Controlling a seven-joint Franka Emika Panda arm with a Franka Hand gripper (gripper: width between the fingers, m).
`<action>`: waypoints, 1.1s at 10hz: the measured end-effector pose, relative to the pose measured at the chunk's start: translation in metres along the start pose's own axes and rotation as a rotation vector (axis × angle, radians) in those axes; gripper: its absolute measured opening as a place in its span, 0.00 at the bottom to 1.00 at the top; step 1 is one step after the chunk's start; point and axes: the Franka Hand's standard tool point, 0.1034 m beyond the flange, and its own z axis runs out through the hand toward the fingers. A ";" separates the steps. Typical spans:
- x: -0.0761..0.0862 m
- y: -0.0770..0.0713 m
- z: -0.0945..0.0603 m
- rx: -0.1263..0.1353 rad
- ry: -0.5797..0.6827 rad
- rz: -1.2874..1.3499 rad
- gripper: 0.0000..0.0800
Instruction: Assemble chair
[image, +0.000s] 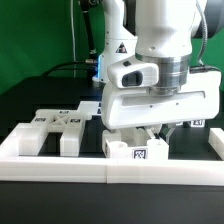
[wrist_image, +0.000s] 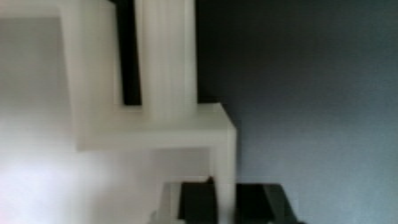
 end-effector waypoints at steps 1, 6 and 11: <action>0.008 -0.005 -0.001 0.003 0.007 0.033 0.04; 0.053 -0.045 -0.005 0.005 0.020 0.116 0.04; 0.061 -0.063 -0.005 0.014 -0.025 0.148 0.04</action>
Offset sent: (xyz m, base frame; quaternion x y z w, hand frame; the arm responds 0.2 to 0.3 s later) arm 0.0398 0.0398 -0.0034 -0.0109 -0.0054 0.0784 0.9969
